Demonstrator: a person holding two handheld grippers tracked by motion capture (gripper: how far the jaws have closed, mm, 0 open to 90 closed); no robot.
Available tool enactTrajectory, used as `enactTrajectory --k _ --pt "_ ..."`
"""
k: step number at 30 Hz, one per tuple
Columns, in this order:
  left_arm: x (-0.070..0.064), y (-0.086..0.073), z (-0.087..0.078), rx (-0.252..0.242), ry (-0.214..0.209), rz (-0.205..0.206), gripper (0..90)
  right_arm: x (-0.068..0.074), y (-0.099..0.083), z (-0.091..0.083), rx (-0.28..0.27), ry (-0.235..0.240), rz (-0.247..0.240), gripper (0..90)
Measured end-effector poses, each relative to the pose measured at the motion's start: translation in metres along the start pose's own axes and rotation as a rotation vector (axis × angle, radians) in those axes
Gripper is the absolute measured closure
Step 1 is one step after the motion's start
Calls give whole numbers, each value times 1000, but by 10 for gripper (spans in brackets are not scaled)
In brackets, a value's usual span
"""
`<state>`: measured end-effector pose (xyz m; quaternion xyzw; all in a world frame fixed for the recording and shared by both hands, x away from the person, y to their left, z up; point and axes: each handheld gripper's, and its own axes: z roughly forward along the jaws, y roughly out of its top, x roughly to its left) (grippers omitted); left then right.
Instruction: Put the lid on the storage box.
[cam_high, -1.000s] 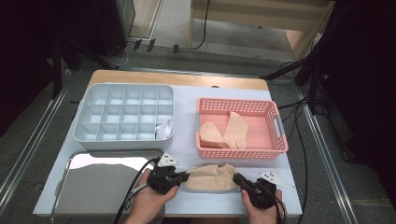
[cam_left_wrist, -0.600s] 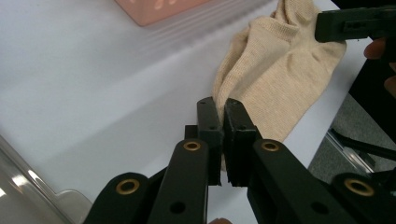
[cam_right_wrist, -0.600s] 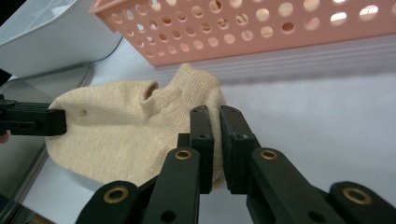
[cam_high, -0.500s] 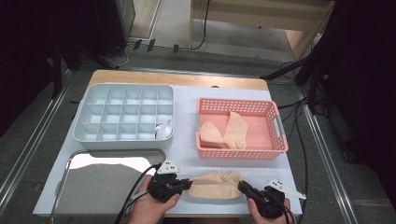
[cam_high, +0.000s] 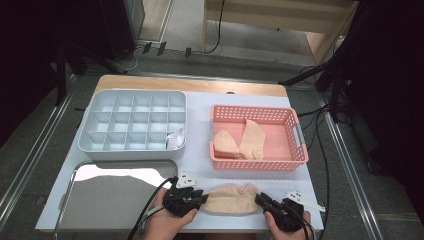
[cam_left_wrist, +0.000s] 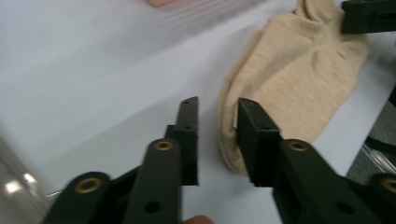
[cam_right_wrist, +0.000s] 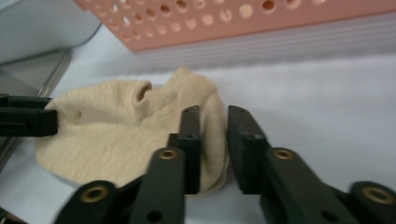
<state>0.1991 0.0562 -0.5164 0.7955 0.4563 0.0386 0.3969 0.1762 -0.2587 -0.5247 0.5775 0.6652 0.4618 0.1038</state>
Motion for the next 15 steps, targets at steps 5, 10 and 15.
enactTrajectory --k 5,10,15 --pt "0 1 -10 -68 -3 -17 556 4 1 -12 -64 -26 0 740" --pt "-10 2 -12 -114 -49 19 750 30 1 -9 -89 25 -82 832" --pt "-21 3 -8 -125 -73 43 847 40 -3 3 -41 44 -101 853"
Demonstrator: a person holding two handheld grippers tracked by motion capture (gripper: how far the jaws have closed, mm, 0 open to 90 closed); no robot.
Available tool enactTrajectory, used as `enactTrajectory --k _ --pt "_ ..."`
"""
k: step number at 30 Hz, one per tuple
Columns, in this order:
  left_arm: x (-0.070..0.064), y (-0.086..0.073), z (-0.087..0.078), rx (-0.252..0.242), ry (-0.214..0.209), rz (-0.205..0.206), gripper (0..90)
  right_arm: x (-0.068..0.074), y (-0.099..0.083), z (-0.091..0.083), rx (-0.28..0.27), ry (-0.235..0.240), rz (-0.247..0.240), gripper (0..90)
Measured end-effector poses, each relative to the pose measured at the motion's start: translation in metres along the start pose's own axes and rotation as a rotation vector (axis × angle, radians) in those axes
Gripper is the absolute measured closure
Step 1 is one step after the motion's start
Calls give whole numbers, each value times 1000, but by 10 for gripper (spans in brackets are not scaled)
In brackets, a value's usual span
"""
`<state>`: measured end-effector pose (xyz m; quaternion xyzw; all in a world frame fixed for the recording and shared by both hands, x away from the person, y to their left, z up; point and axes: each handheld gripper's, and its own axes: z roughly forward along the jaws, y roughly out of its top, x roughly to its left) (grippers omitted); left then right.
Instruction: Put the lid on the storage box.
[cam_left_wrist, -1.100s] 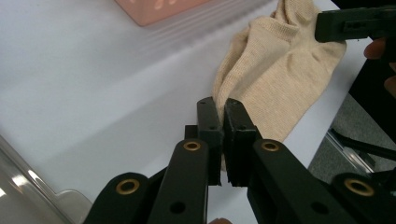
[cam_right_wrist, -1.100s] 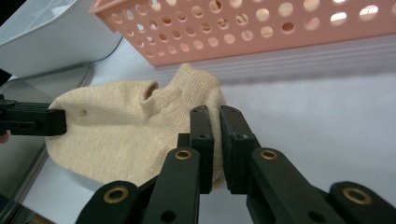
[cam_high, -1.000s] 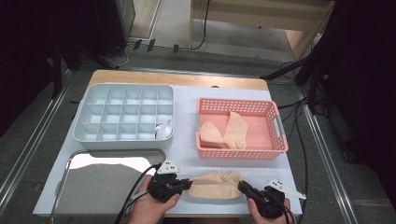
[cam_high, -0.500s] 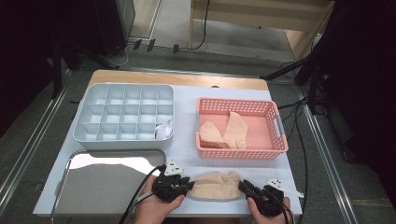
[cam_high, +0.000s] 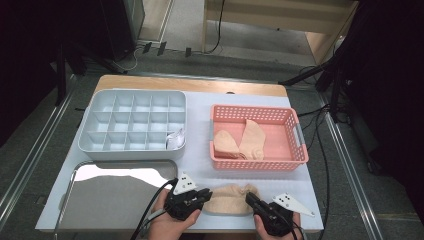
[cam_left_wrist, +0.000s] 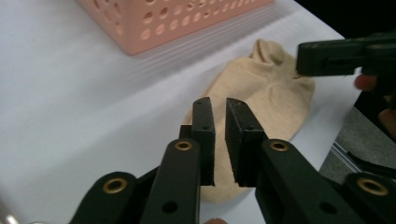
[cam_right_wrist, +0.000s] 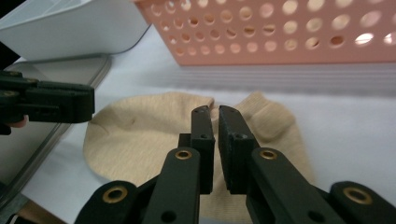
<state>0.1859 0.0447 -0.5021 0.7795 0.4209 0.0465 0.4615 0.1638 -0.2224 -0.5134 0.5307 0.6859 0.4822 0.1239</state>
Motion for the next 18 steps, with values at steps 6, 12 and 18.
enactTrajectory --k 6,12,18 --pt "-8 2 23 90 10 22 871 15 -5 17 50 35 -41 862" --pt "-1 0 35 153 52 17 900 14 -10 32 119 7 -58 873" --pt "3 -1 34 155 31 5 900 -13 -8 14 98 -47 -3 899"
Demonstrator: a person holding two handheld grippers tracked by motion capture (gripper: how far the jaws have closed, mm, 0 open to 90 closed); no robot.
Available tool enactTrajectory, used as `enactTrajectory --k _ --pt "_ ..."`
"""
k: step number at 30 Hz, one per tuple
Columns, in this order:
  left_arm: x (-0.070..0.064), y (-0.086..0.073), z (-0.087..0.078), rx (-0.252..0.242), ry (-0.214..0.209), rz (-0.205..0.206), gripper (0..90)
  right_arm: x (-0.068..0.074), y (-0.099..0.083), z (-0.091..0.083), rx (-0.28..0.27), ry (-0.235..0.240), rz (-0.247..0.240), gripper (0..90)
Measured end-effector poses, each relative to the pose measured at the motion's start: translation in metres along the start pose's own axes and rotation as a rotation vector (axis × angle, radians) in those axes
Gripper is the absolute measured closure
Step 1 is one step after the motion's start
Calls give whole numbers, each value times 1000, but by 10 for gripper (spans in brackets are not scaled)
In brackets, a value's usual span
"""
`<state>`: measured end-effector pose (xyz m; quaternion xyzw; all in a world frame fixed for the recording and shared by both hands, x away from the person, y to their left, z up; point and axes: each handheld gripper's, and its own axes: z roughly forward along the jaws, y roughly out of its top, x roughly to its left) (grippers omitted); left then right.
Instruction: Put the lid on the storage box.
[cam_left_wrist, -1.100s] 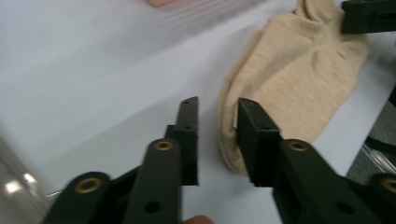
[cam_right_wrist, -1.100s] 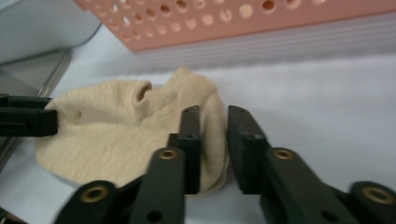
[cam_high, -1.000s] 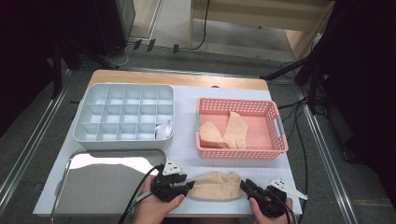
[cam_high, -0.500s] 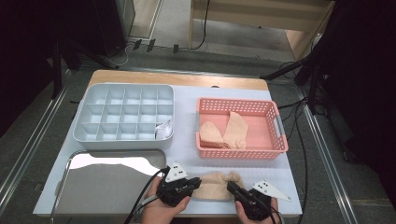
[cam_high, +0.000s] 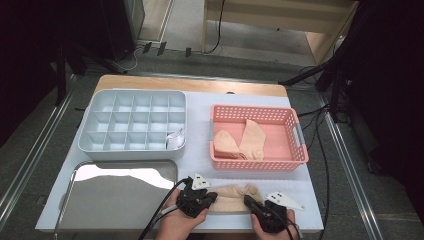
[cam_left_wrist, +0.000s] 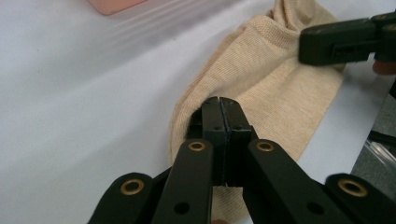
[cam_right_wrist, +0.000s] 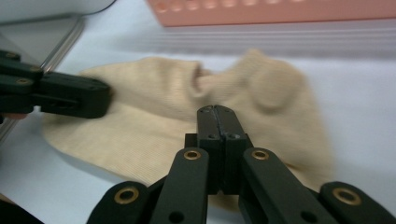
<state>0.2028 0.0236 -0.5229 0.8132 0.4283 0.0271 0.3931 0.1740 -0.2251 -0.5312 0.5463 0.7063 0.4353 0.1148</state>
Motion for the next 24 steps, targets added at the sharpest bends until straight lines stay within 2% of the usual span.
enactTrajectory --k 2,5,7,10,11,13,15,19,21,24 --pt "0 -1 0 -5 0 -5 900 -10 1 -6 -6 -43 18 900" --pt "0 -1 0 -4 1 2 900 -21 0 -14 -10 -25 57 887" --pt "0 -1 0 -3 -3 3 900 -22 0 -19 -39 -24 54 831" --pt "-1 -1 0 -6 -11 -1 879 -25 1 -27 -82 -52 89 759" --pt "-2 -1 0 -13 -1 5 866 -28 1 -29 -92 -63 101 734" --pt "-4 -1 -2 -24 16 15 830 -30 0 -28 -79 -79 94 690" --pt "-7 0 -6 -49 24 23 799 -31 -2 -24 -53 -68 105 687" --pt "-11 2 -8 -101 0 30 799 -27 -3 -18 -35 -52 119 686" --pt "-16 4 -5 -87 -8 58 820 -25 -3 -17 -32 -65 110 688" --pt "-22 10 3 -91 -4 67 822 -24 -4 -17 -34 -68 108 686"
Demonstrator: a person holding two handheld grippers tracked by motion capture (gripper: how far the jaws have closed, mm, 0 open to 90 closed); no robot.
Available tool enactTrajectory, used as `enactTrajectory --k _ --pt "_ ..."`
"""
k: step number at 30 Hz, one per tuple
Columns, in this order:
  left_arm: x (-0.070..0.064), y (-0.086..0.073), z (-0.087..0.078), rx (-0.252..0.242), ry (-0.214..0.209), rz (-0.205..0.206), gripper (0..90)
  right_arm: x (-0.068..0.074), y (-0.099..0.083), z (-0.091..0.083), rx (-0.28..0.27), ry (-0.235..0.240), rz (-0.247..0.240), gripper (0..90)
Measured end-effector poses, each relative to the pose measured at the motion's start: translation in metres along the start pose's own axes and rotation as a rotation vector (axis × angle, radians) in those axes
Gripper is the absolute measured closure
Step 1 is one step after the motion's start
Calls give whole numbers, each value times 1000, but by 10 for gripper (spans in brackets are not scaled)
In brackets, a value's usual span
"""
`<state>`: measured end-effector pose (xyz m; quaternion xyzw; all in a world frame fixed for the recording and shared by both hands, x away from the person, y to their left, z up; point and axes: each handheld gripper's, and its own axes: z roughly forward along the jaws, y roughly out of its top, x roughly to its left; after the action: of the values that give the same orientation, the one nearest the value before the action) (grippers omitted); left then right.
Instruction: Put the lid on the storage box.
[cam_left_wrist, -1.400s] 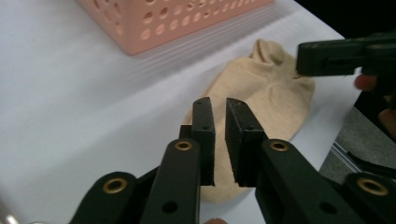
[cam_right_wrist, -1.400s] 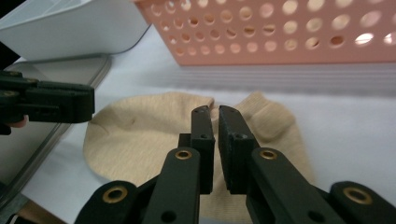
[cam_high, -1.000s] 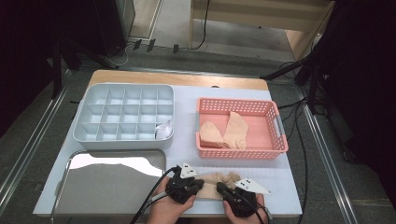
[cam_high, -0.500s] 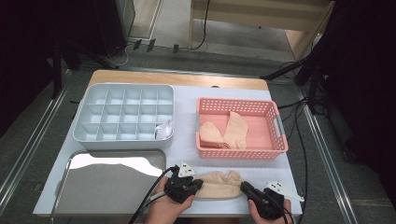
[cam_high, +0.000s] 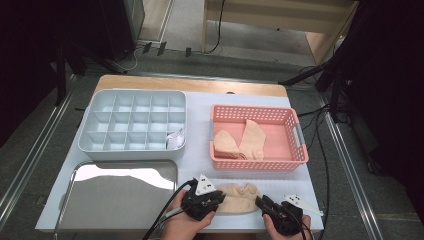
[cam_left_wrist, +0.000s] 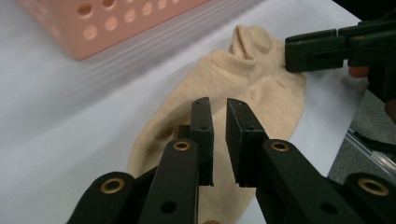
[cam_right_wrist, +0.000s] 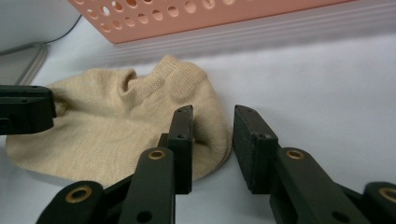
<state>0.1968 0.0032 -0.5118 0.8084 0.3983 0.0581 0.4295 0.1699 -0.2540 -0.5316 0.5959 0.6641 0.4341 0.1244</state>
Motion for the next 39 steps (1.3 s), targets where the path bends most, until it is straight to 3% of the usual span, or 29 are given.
enactTrajectory --k 2,7,12,17,21,31,34,39 --pt "-3 5 6 -15 1 -5 811 0 0 0 -1 -3 6 684" --pt "-5 11 22 1 31 -11 797 1 0 0 3 -5 25 698" --pt "-2 12 35 39 46 -37 790 1 0 1 11 -11 19 793" --pt "-2 12 35 40 48 -40 805 1 1 1 32 12 34 847" --pt "-3 11 35 38 53 -41 809 3 4 -3 16 41 47 852" --pt "-1 11 34 43 43 -44 824 18 14 -19 -56 90 25 855" --pt "0 13 31 48 33 -57 785 23 16 -21 -65 92 7 855" --pt "-11 10 21 44 17 -35 800 29 18 -23 -76 98 -11 855"
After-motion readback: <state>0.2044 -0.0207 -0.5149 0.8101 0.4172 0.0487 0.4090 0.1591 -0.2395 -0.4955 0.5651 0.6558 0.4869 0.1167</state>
